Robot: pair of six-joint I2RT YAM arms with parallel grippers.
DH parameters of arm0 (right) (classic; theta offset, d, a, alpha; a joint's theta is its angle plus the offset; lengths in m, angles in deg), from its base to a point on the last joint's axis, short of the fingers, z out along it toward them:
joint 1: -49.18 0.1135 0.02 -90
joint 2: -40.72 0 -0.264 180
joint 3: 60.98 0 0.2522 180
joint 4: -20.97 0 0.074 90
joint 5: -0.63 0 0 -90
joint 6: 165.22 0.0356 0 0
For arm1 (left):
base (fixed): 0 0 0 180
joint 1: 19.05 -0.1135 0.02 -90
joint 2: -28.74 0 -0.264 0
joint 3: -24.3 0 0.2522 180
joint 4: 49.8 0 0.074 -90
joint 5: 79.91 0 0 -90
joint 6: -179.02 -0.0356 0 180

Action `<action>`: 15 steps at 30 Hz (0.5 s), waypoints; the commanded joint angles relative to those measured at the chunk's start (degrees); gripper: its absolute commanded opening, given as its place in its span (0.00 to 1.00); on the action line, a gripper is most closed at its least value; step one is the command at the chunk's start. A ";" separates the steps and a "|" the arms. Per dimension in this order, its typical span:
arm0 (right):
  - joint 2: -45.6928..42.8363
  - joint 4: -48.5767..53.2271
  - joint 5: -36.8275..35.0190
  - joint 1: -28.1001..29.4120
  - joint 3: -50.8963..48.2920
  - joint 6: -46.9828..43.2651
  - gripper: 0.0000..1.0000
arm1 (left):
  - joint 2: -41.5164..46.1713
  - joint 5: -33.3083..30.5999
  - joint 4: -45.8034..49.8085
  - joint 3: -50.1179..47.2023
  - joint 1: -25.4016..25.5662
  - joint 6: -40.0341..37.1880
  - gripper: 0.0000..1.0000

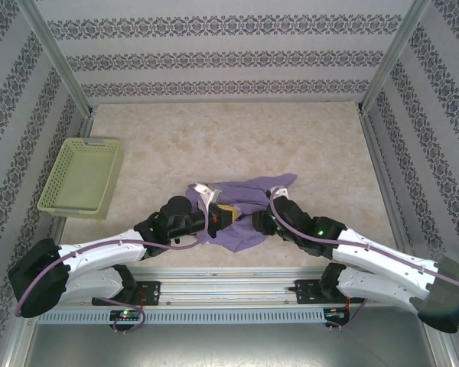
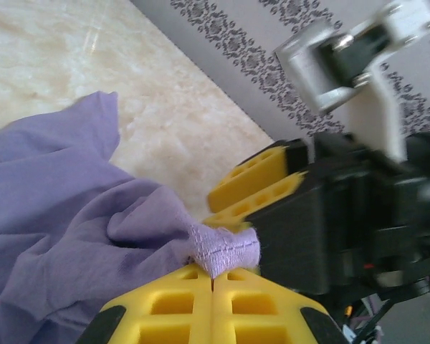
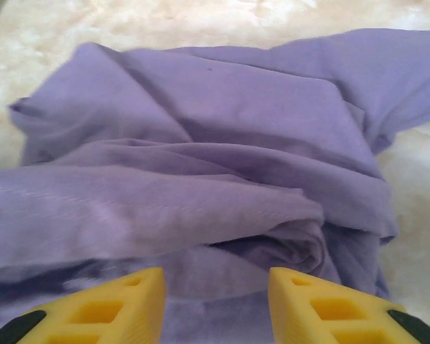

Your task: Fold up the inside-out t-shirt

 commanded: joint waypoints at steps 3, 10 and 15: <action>6.01 -1.28 -5.71 0.13 -0.19 3.71 0.44 | 1.73 2.56 -8.89 0.17 -0.82 3.13 0.00; 12.56 3.25 -9.27 -0.90 1.33 7.85 0.47 | 4.86 1.25 -9.57 -1.00 -1.67 3.46 0.00; 9.98 4.94 -9.16 -2.93 0.35 7.55 0.31 | 5.35 1.41 -9.58 -1.65 -2.51 3.82 0.00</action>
